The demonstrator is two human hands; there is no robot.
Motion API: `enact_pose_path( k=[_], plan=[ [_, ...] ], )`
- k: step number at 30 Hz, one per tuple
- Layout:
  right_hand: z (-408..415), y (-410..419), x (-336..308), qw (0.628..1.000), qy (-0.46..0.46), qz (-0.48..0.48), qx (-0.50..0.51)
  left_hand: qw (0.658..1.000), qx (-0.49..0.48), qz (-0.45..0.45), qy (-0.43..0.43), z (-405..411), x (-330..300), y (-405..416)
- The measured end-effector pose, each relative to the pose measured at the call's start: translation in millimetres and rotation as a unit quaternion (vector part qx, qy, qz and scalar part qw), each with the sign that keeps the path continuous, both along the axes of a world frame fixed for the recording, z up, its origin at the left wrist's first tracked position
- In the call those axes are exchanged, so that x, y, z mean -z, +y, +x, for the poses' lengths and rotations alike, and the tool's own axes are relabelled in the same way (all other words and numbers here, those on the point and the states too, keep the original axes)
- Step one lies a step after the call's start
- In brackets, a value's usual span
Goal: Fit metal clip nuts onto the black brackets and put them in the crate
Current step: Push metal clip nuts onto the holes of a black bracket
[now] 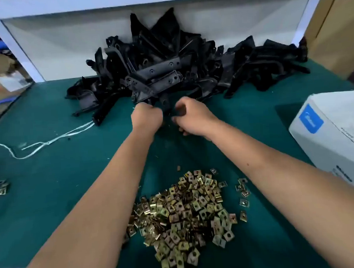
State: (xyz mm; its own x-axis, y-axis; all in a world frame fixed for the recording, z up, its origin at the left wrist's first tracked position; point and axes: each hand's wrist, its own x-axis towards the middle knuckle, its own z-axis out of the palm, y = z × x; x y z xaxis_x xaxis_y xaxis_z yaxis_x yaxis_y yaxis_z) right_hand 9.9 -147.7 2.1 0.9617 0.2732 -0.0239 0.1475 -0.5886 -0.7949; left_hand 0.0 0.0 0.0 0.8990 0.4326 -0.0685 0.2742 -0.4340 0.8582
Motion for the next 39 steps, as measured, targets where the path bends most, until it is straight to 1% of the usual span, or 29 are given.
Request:
enact_pose_path(
  k=[2, 4, 7, 9, 14, 17, 20, 22, 24, 25, 26, 28, 29, 30, 31, 32, 33, 34, 35, 37, 38, 39],
  plan=[
    [14.2, 13.4, 0.7, 0.995, 0.047, 0.088, 0.026, 0.999, -0.002, -0.047, 0.005, 18.0, -5.8, -6.0],
    [28.2, 26.3, 4.8, 0.982, 0.083, 0.159, 0.053, 0.993, -0.002, -0.121, 0.010, 35.6, -11.5, -13.2],
    [44.4, 27.4, 8.6, 0.970, 0.061, 0.175, 0.158, 0.972, -0.010, -0.234, 0.024, 43.2, -13.0, -16.5],
    [45.5, 19.5, 6.9, 0.964, 0.061, 0.182, 0.186, 0.959, -0.002, -0.281, 0.034, 41.2, -9.2, -17.7],
    [17.8, 7.9, -1.8, 0.955, 0.063, 0.223, 0.183, 0.951, -0.006, -0.309, 0.026, 30.5, 1.8, -18.2],
    [-3.1, 1.8, -6.9, 0.938, 0.106, 0.254, 0.208, 0.946, -0.001, -0.325, 0.024, 24.2, -2.9, -14.3],
    [-17.6, -10.3, -6.1, 0.929, 0.156, 0.252, 0.223, 0.953, -0.002, -0.303, 0.019, 18.8, -9.5, -6.7],
    [-25.0, -17.2, -7.3, 0.913, 0.184, 0.281, 0.232, 0.956, -0.007, -0.289, 0.045, 15.1, -18.3, -2.8],
    [-32.9, -22.3, -9.9, 0.876, 0.223, 0.348, 0.248, 0.944, -0.009, -0.322, 0.068, 9.3, -27.3, -2.2],
    [-36.2, -23.7, -11.8, 0.841, 0.255, 0.405, 0.251, 0.932, -0.006, -0.355, 0.075, 6.4, -31.7, -3.0],
    [-39.7, -23.7, -14.2, 0.787, 0.297, 0.479, 0.251, 0.922, 0.005, -0.379, 0.081, 3.7, -35.0, -4.4],
    [-46.5, -21.2, -21.7, 0.650, 0.372, 0.620, 0.236, 0.921, 0.040, -0.376, 0.092, 0.6, -37.8, -9.4],
    [-49.2, -19.3, -25.6, 0.604, 0.390, 0.659, 0.221, 0.923, 0.055, -0.367, 0.098, -2.6, -39.0, -13.2],
    [-51.7, -16.3, -30.3, 0.582, 0.401, 0.678, 0.204, 0.924, 0.069, -0.362, 0.100, -5.8, -40.1, -18.4],
    [-53.9, -11.9, -35.4, 0.575, 0.409, 0.684, 0.185, 0.922, 0.086, -0.365, 0.099, -8.8, -41.6, -23.1],
    [-55.4, -6.8, -40.2, 0.577, 0.415, 0.683, 0.171, 0.918, 0.102, -0.370, 0.097, -11.0, -44.0, -27.6],
    [-57.8, -1.0, -45.0, 0.588, 0.418, 0.673, 0.163, 0.917, 0.112, -0.370, 0.094, -13.6, -46.8, -30.2],
    [-59.7, 4.7, -47.6, 0.620, 0.414, 0.648, 0.158, 0.922, 0.119, -0.357, 0.086, -14.7, -49.1, -30.9],
    [-61.1, 9.0, -47.4, 0.673, 0.400, 0.603, 0.156, 0.934, 0.129, -0.325, 0.070, -14.6, -50.4, -30.1],
    [-65.0, 13.8, -41.3, 0.794, 0.358, 0.468, 0.150, 0.962, 0.158, -0.222, 0.026, -15.7, -50.9, -26.6],
    [-65.9, 14.1, -35.5, 0.836, 0.333, 0.408, 0.153, 0.970, 0.169, -0.171, 0.011, -17.1, -50.3, -24.2],
    [-65.5, 12.6, -29.2, 0.862, 0.308, 0.366, 0.166, 0.978, 0.172, -0.118, 0.003, -18.0, -49.0, -21.2]
  ],
)
